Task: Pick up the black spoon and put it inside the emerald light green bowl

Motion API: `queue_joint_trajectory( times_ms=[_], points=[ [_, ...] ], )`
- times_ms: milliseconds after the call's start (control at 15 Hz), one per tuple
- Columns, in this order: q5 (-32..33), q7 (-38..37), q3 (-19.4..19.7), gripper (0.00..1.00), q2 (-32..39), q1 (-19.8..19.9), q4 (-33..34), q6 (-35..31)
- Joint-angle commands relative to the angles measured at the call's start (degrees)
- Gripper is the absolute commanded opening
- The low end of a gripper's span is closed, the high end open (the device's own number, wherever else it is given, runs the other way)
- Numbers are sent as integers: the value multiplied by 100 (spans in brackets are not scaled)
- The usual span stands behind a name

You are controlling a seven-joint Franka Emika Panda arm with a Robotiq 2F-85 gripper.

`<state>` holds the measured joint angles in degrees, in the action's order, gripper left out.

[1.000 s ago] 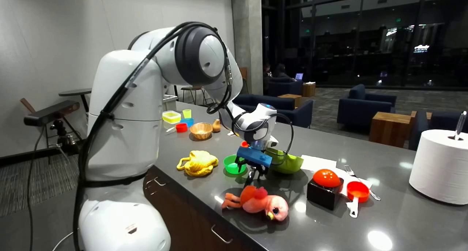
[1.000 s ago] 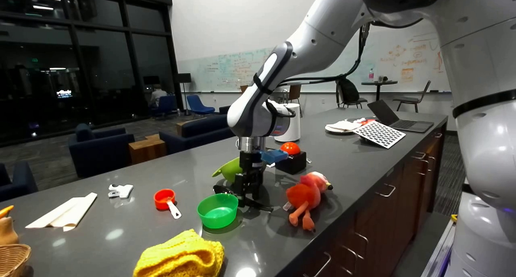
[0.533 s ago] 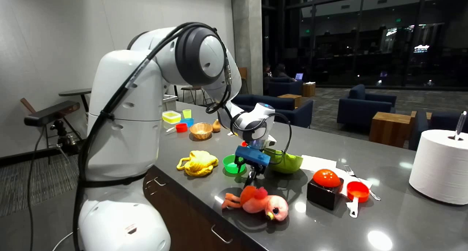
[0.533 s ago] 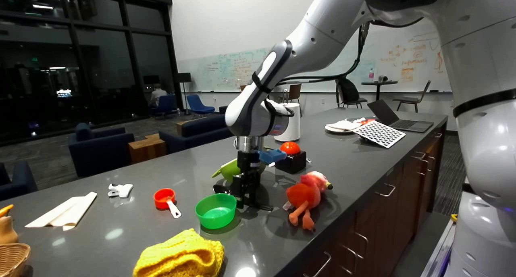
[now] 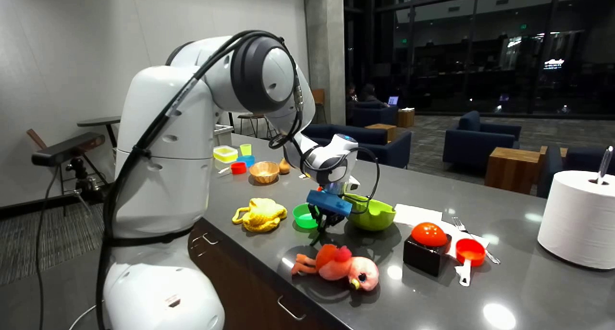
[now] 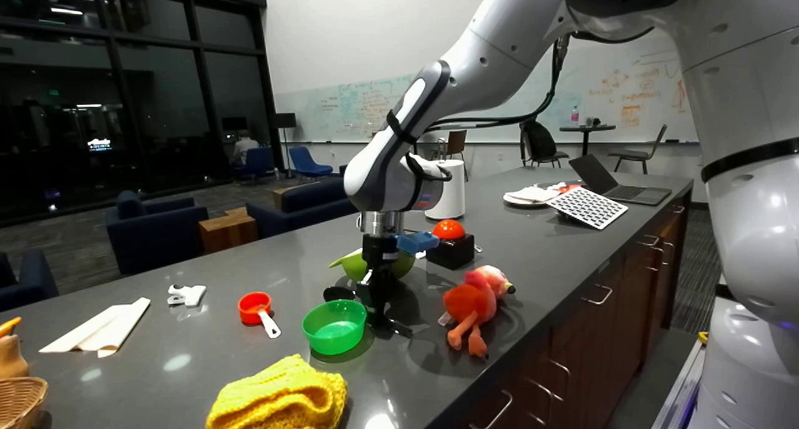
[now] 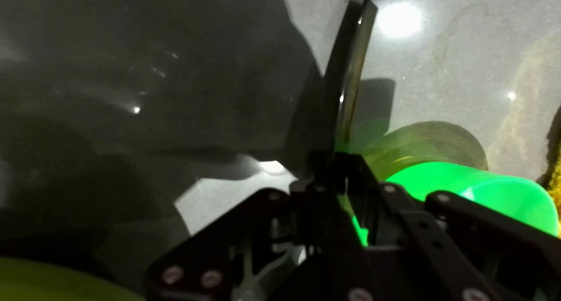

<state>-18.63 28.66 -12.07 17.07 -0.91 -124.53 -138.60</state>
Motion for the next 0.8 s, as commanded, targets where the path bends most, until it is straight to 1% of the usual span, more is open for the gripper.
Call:
queue_joint_trajectory(
  times_ms=[0, 533, 733],
  points=[
    [24, -163, -72, 0, -129, -73, -33, 34],
    [432, -847, -110, 1, -178, -497, 97, 141],
    [799, -1254, -62, 1, -199, -681, 194, 238]
  ],
)
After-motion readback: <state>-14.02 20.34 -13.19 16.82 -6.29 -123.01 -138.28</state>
